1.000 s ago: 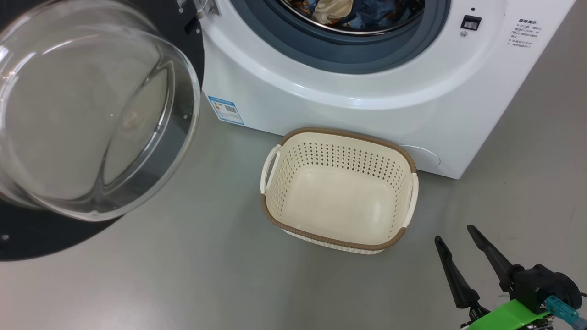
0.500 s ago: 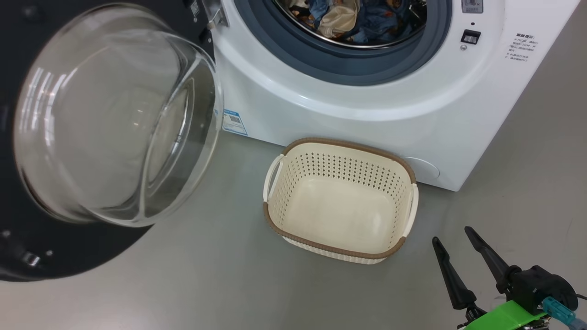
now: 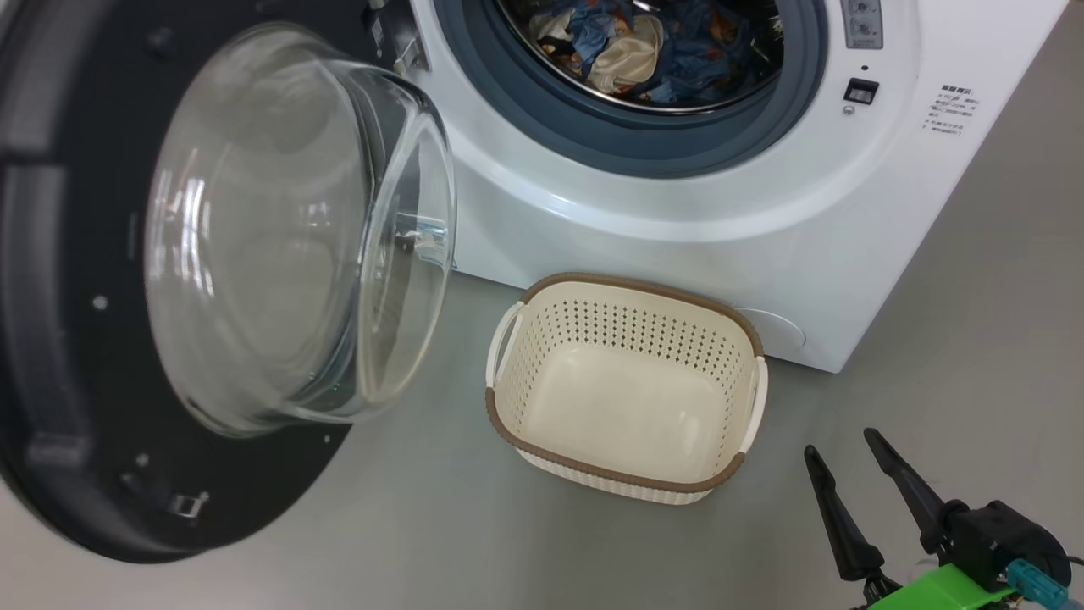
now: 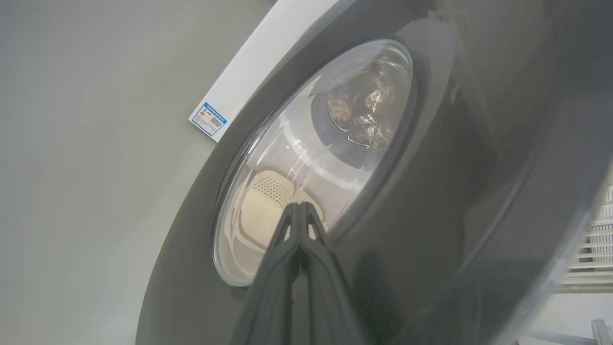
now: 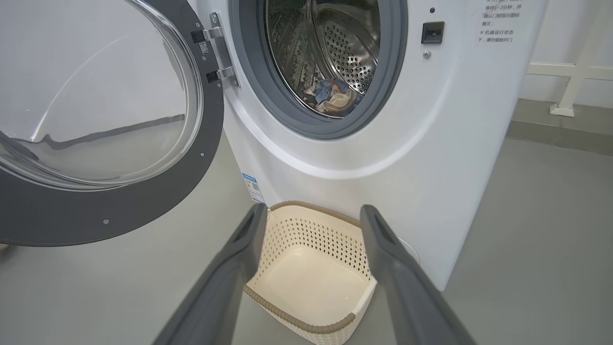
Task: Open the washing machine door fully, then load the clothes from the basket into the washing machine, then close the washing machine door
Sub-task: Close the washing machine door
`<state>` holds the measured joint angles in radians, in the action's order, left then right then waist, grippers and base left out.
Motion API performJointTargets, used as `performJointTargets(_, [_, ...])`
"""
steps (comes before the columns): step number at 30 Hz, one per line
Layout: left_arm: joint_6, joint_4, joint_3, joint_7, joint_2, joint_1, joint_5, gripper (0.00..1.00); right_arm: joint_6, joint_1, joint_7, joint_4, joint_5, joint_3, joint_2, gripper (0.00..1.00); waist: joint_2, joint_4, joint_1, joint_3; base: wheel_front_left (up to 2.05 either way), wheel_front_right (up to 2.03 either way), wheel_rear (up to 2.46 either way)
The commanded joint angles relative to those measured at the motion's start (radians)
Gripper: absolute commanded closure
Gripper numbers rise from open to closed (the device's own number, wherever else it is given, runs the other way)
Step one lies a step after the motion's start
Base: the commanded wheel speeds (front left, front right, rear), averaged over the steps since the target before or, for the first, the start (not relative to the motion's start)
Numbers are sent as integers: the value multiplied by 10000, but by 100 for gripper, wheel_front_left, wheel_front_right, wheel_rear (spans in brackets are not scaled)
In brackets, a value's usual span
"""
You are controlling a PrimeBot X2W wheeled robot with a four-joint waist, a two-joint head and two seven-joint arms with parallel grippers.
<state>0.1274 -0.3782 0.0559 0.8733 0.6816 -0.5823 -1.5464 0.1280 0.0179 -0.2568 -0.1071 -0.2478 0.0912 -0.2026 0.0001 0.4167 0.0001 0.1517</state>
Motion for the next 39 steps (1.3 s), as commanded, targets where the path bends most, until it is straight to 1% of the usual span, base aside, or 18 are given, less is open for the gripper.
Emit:
performJointTargets(1, [32, 390, -320, 127, 504, -102, -102, 100, 27, 71, -49, 235, -4, 202, -45, 0, -1, -38, -1, -46, 0, 0, 0])
performJointTargets(8, [32, 1778, 37, 646, 334, 427, -294, 100, 27, 169, -49, 273, 5, 76, 24, 0, -1, -285, -1, -227, 0, 0, 0])
performJointTargets(14, [32, 2876, 189, 963, 1, 737, -669, 100, 27, 213, -49, 304, 14, 2, 92, 0, -1, -675, -1, -330, 0, 0, 0])
performJointTargets(17, [33, 3285, 312, 1045, -156, 825, -686, 100, 27, 236, -49, 313, 16, -37, 147, 0, -1, -919, -1, -370, 0, 0, 0])
performJointTargets(21, [33, 3566, 492, 1019, -416, 825, -598, 100, 27, 241, -49, 322, 20, -53, 234, 0, -1, -1300, -1, -388, 0, 0, 0])
performJointTargets(28, [33, 3814, 883, 715, -1081, 628, -323, 100, 27, 266, -49, 355, 20, -111, 376, 0, -1, -2072, -1, -403, 0, 0, 0])
performJointTargets(35, [33, 3710, 1155, 471, -1552, 228, -83, 100, 27, 186, -49, 421, 45, -156, 509, 0, -1, -2891, -1, -258, 0, 0, 0])
performJointTargets(36, [33, 3710, 1155, 471, -1552, 228, -83, 100, 27, 186, -49, 421, 45, -156, 509, 0, -1, -2891, -1, -258, 0, 0, 0])
performJointTargets(39, [33, 3605, 1184, 302, -1685, 52, 41, 100, 27, 141, -49, 461, 60, -179, 579, 0, -1, -3261, -1, -175, 0, 0, 0])
